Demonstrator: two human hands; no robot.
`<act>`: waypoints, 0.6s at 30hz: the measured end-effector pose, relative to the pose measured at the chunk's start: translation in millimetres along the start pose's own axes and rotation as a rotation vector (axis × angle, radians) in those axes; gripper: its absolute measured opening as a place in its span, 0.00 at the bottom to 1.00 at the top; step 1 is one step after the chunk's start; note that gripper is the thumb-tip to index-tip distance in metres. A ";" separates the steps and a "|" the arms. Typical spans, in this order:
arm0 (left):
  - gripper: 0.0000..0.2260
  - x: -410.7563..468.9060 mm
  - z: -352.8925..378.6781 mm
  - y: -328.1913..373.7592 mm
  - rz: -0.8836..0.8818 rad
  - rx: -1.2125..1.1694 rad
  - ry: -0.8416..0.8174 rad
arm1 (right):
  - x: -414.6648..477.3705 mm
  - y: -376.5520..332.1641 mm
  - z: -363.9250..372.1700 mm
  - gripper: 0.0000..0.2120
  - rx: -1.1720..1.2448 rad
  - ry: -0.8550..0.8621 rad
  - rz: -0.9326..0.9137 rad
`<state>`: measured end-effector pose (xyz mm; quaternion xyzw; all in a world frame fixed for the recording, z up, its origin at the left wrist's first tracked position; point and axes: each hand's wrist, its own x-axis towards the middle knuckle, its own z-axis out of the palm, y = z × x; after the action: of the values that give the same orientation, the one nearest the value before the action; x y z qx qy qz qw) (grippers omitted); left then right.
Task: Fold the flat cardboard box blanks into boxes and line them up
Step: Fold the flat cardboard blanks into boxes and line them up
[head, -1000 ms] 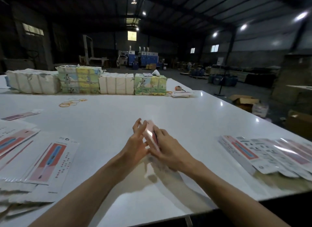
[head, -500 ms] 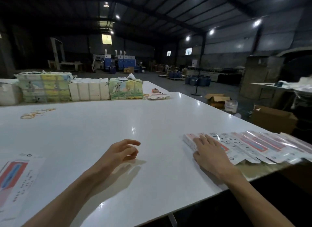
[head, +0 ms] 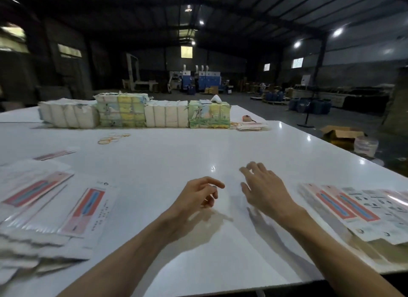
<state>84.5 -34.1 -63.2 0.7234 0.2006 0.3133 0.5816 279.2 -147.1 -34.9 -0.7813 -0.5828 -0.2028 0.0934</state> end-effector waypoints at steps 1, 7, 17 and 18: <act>0.16 -1.1 -0.1 2.6 0.022 0.023 0.061 | 11.7 -18.9 4.8 0.19 0.016 0.041 -0.039; 0.13 -8.2 -9.3 6.1 0.099 0.167 0.325 | 28.6 -80.0 36.7 0.09 0.075 0.118 -0.212; 0.18 -6.4 -110.8 49.6 -0.345 0.777 0.382 | 29.8 -66.7 53.5 0.03 0.266 0.065 -0.140; 0.19 -11.8 -131.9 56.7 -0.421 0.874 0.363 | 30.5 -65.3 53.9 0.03 0.283 0.055 -0.133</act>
<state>-18.9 38.8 5.8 0.7769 0.5514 0.1969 0.2315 235.7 -80.1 -76.3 -0.7141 -0.6533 -0.1458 0.2047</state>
